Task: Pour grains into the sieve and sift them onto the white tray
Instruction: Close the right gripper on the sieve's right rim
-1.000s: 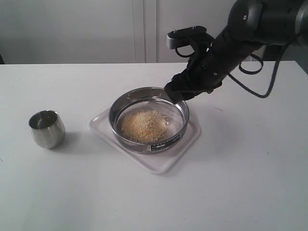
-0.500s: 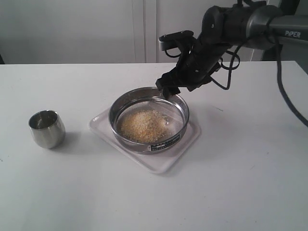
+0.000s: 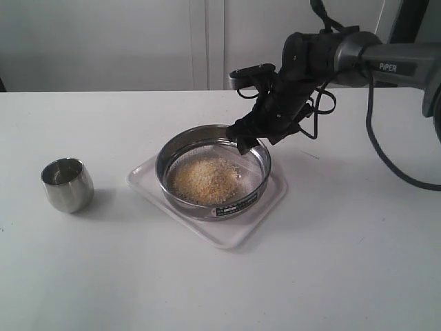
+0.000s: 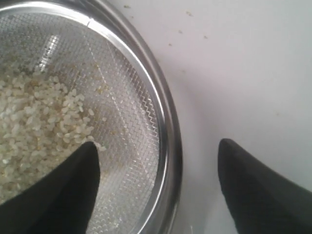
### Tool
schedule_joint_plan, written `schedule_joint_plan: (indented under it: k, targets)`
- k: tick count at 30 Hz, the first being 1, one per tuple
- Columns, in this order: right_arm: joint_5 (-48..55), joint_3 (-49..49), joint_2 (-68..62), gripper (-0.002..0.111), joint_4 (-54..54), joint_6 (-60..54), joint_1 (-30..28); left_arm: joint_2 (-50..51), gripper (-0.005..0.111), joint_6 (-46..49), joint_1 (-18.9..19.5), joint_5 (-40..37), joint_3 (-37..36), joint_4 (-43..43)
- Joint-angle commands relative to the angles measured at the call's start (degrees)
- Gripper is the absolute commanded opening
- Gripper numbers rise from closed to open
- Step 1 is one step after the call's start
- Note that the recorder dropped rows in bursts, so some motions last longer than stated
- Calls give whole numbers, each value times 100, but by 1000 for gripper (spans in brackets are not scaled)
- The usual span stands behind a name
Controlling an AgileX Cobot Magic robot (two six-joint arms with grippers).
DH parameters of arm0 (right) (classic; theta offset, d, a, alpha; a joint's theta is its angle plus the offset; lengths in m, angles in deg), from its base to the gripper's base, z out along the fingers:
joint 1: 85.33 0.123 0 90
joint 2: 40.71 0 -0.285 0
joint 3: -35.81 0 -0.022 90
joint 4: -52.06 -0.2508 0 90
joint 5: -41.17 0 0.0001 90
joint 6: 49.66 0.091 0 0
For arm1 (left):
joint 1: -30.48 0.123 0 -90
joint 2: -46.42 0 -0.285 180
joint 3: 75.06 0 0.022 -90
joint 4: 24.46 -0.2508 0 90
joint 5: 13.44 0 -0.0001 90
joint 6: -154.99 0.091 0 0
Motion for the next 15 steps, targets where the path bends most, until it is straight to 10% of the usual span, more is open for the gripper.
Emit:
schedule_joint_plan:
  k: [1, 10, 15]
  targets:
    - [-107, 42, -128, 63, 29, 70, -63, -33, 0, -25, 23, -49, -22, 61]
    - [-118, 42, -304, 62, 29, 82, -63, -33, 0, -25, 23, -49, -22, 61]
    - [-127, 42, -304, 31, 44, 82, -63, -33, 0, -25, 23, -49, -22, 61]
